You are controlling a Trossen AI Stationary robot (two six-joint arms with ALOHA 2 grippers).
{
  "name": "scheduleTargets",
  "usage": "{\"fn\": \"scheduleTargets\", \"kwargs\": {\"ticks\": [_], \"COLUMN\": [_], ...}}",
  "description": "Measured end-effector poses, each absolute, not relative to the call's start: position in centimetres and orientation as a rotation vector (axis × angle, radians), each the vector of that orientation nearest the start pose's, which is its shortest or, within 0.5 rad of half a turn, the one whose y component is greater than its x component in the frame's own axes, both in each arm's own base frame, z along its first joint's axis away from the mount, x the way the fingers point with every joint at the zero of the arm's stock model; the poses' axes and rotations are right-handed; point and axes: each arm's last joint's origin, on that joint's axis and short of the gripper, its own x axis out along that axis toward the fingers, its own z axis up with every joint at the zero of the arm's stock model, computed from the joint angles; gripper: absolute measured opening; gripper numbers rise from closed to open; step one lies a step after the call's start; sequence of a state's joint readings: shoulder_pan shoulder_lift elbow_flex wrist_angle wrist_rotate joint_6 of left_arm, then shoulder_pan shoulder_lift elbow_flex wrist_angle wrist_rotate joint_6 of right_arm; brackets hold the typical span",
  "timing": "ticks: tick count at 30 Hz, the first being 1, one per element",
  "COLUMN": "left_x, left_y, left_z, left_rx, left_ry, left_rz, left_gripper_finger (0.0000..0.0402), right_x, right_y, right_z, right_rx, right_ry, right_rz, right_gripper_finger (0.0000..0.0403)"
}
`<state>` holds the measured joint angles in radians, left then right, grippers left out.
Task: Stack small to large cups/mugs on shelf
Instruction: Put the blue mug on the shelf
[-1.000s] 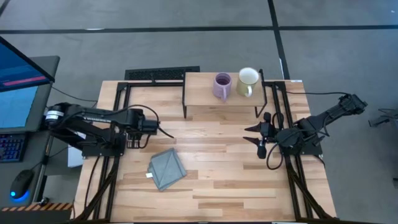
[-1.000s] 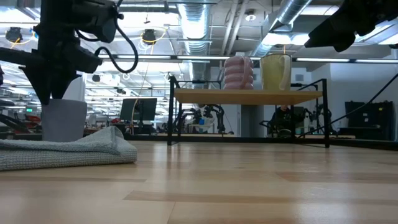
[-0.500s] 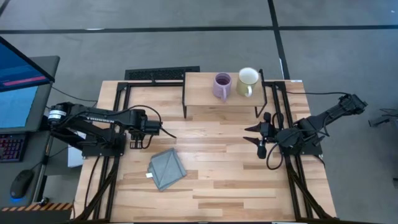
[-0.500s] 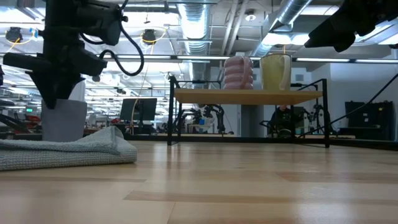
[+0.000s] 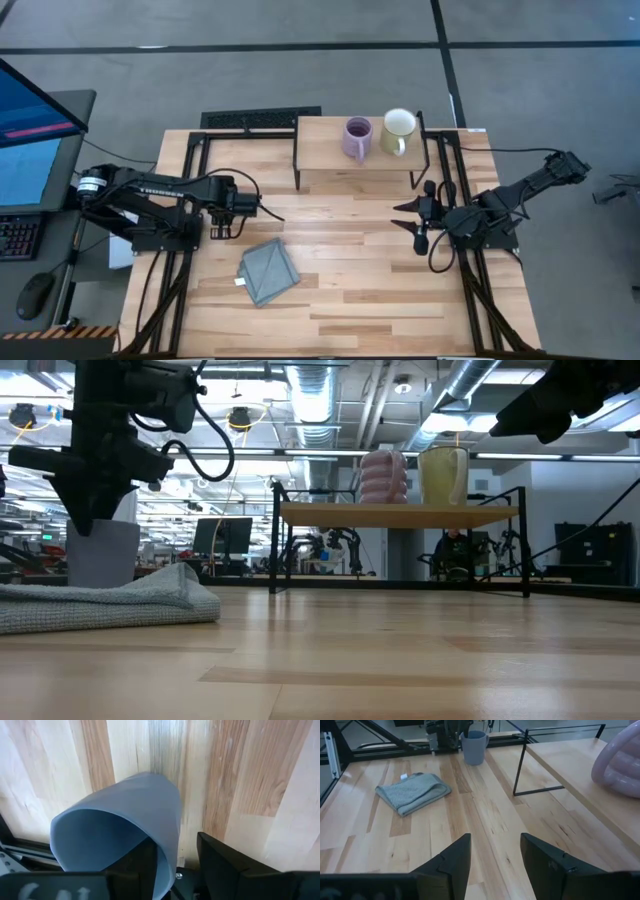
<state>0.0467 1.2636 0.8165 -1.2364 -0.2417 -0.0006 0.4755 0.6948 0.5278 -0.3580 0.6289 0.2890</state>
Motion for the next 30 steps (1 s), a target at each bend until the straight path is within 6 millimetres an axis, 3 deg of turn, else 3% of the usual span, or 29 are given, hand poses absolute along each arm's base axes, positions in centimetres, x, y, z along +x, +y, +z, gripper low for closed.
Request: {"fn": "scheduleTargets", "kwargs": {"ticks": [12, 30], "left_x": [17.59, 17.61], "left_y": [1.53, 1.50], "left_z": [20.81, 20.80], "left_rx": [0.166, 0.160], "left_ry": [1.679, 1.678], "left_rz": [0.220, 0.213], "left_gripper_finger": [0.0123, 0.0009], "right_x": [13.91, 13.90], "right_y": [5.25, 5.24], "right_z": [24.53, 24.53], "right_rx": [0.008, 0.008], "right_ry": [0.420, 0.420], "right_rz": [-0.212, -0.212], "right_gripper_finger": [0.0193, 0.0193]}}
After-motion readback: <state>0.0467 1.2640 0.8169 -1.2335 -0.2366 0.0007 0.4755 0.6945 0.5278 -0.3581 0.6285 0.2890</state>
